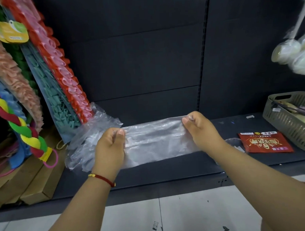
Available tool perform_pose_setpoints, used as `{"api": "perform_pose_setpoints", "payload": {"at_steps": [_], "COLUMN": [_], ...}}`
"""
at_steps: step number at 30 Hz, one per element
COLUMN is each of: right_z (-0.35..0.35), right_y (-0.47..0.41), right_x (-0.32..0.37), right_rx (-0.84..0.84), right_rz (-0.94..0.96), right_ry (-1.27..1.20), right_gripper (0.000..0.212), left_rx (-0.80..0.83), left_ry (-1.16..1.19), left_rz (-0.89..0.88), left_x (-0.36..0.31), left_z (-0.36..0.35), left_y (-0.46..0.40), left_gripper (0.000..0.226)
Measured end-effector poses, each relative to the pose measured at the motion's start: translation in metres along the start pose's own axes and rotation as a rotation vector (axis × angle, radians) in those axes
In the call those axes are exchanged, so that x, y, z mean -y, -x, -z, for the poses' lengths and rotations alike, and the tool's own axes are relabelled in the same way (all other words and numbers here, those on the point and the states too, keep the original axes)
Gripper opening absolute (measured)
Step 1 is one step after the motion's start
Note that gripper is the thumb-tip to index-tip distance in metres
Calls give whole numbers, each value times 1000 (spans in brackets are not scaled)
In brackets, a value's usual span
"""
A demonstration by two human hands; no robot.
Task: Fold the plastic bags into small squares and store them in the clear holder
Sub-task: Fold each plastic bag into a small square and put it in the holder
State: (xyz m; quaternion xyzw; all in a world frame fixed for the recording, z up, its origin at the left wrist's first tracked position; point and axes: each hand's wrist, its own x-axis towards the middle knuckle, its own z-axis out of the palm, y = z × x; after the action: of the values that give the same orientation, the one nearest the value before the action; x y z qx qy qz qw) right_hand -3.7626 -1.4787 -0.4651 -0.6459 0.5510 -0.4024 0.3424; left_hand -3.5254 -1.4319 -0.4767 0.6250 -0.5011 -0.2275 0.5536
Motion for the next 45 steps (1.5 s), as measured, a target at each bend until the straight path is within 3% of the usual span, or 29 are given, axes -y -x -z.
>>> {"api": "perform_pose_setpoints", "payload": {"at_steps": [4, 9, 11, 13, 14, 16, 18, 20, 25, 28, 33, 42, 45], "right_z": [-4, -2, -1, 4, 7, 8, 7, 7, 12, 16, 17, 10, 9], "right_y": [1, -1, 1, 2, 2, 2, 2, 1, -5, -4, -4, -9, -11], "right_x": [1, 4, 2, -1, -3, -5, -5, -5, -10, -10, -10, -13, -16], "right_rx": [-93, -147, -110, 24, 116, 254, 230, 172, 132, 154, 147, 84, 124], "right_rz": [89, 41, 20, 27, 39, 58, 57, 53, 3, -7, 1, 61, 78], "right_ry": [37, -97, -171, -229, -259, -287, -258, -255, -252, -256, -249, 86, 204], "right_gripper": [20, 12, 40, 62, 62, 47, 24, 14, 12, 17, 29, 9, 17], "left_rx": [-92, -136, -155, -192, -204, -208, -162, -72, 159, 214, 171, 90, 119], "left_ry": [-58, 45, 67, 77, 76, 76, 117, 156, 254, 225, 81, -235, -294], "left_rz": [-105, -31, 14, 83, 119, 190, 207, 179, 194, 160, 85, -43, -54], "left_x": [2, -5, -6, -4, -2, 1, 2, 2, 2, 3, 2, -10, -8], "left_z": [-1, -4, -5, -3, -1, 2, 4, 7, 20, 27, 33, 32, 32], "left_y": [2, 1, 1, -2, -4, -6, -7, -8, -10, -10, -8, -4, -6], "left_gripper": [24, 16, 4, 15, 22, 39, 53, 54, 22, 24, 28, 13, 12]}}
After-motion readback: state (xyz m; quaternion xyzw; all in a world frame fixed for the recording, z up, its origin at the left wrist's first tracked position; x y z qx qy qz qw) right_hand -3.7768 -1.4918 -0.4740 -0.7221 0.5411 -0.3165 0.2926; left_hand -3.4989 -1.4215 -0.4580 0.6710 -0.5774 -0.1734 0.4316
